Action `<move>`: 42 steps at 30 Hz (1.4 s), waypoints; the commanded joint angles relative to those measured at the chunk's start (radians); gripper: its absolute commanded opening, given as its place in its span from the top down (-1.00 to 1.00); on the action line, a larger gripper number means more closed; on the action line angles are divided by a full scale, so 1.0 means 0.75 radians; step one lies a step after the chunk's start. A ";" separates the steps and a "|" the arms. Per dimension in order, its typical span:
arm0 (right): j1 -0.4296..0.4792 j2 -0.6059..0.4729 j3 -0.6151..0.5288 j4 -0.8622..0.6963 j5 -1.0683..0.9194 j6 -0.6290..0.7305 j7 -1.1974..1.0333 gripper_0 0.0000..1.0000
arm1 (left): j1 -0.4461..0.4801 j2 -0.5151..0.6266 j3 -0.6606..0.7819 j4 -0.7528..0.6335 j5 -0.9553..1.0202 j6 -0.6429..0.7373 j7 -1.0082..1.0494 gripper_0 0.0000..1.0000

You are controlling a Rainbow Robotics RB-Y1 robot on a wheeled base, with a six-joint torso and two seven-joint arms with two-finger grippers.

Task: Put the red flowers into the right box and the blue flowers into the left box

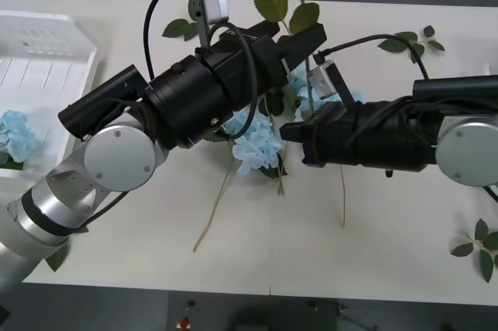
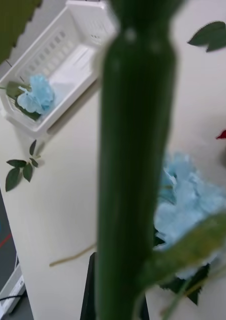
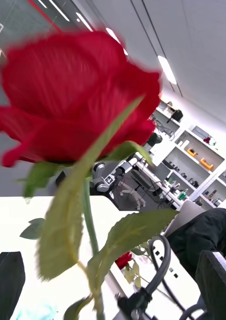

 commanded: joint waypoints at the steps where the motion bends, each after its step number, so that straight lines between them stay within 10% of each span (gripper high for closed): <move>1: -0.016 -0.242 -0.006 0.004 -0.129 -0.036 -0.114 1.00 | -0.029 0.015 0.011 -0.034 0.001 -0.003 0.032 -1.00; 11: -0.025 -0.733 -0.008 0.204 -0.293 -0.051 -0.347 1.00 | 0.043 0.267 0.113 -0.134 0.097 0.164 0.054 -1.00; 17: -0.070 -0.864 -0.047 0.537 -0.243 0.134 -0.412 1.00 | 0.233 0.494 0.455 -0.200 0.365 0.774 0.061 -1.00; 25: -0.143 -0.868 -0.047 0.883 -0.014 0.314 -0.400 1.00 | 0.391 0.520 0.545 -0.179 0.036 1.211 0.048 -1.00; 42: -0.143 -0.614 -0.024 1.292 0.656 0.322 -0.412 1.00 | 0.159 0.359 0.150 0.164 -0.396 1.132 0.097 -1.00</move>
